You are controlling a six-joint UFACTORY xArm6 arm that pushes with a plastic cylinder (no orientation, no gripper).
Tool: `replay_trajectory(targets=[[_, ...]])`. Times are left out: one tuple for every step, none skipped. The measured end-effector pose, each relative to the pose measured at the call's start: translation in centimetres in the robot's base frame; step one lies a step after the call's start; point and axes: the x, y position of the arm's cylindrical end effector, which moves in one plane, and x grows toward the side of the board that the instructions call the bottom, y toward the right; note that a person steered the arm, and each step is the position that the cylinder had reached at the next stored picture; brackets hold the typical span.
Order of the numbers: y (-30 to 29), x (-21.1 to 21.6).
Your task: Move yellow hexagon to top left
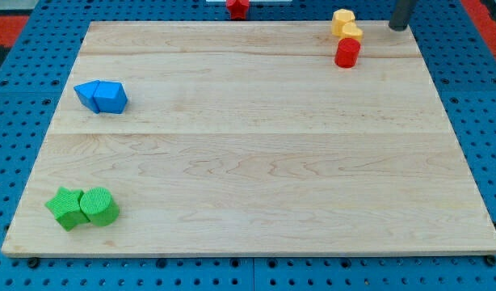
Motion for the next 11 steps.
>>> replay_trajectory(targets=[[-3.1, 0.2], [-12.2, 1.3], [-11.8, 0.1], [-9.8, -0.1], [-9.8, -0.1], [-13.1, 0.0], [-16.6, 0.0], [-19.9, 0.0], [-25.8, 0.1], [-32.1, 0.0], [-37.8, -0.1]])
